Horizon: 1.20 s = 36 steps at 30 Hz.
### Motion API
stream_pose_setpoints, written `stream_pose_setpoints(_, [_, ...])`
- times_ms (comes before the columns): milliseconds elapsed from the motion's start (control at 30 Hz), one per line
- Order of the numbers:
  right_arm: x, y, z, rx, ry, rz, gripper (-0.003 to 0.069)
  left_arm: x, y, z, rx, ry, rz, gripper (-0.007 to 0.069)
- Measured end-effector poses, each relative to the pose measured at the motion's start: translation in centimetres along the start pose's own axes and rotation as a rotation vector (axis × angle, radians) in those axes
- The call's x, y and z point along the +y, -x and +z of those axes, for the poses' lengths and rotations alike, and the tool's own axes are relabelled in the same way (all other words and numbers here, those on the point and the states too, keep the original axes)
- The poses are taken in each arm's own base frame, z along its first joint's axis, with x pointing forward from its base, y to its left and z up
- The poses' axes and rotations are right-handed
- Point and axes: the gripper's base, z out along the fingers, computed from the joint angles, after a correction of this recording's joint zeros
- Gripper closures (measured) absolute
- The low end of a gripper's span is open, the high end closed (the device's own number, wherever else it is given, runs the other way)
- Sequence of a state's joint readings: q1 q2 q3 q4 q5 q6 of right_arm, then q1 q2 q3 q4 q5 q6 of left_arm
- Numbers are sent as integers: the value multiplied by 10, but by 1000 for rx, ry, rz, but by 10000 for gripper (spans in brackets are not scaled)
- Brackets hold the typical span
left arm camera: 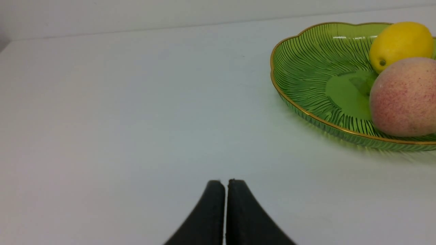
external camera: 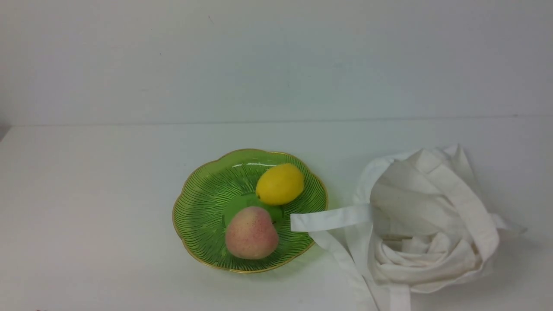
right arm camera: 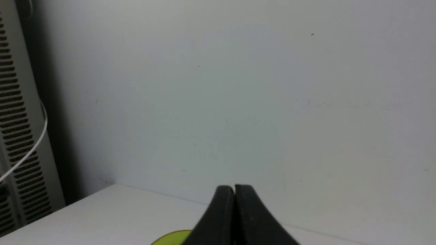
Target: Take the fruit out of the cloth bag on the white table and place them on a plate.
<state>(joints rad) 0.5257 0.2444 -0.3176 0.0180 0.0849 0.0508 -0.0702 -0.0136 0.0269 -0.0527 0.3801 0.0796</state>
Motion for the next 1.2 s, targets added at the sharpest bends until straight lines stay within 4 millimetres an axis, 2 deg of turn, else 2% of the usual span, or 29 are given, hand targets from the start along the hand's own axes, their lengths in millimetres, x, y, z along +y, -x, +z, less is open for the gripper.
stream_pose_setpoints(167, [0, -2, -2, -3, -3, -24, 673, 0, 0, 0, 0, 0, 0, 632])
stream_pose_setpoints(333, [-9, -21, -11, 8, -124, -89, 673, 0, 0, 0, 0, 0, 0, 632])
stream_pose_setpoints(400, [-15, -36, -14, 44, -209, -115, 673, 0, 0, 0, 0, 0, 0, 632])
stream_pose_setpoints(433, [-21, -54, -17, 90, -283, -133, 673, 0, 0, 0, 0, 0, 0, 632])
stream_pose_setpoints(467, [-21, -56, -17, 96, -292, -137, 673, 0, 0, 0, 0, 0, 0, 632])
stream_pose_setpoints(533, [-29, -84, -23, 170, -383, -149, 673, 0, 0, 0, 0, 0, 0, 632])
stream_pose_setpoints(567, [-29, -86, -24, 178, -391, -149, 673, 0, 0, 0, 0, 0, 0, 632])
stream_pose_setpoints(600, [-33, -102, -29, 235, -449, -142, 673, 0, 0, 0, 0, 0, 0, 632])
stream_pose_setpoints(700, [-35, -118, -41, 361, -527, -124, 673, 0, 0, 0, 0, 0, 0, 632])
stream_pose_setpoints(1200, [-35, -118, -43, 366, -537, -134, 673, 0, 0, 0, 0, 0, 0, 632])
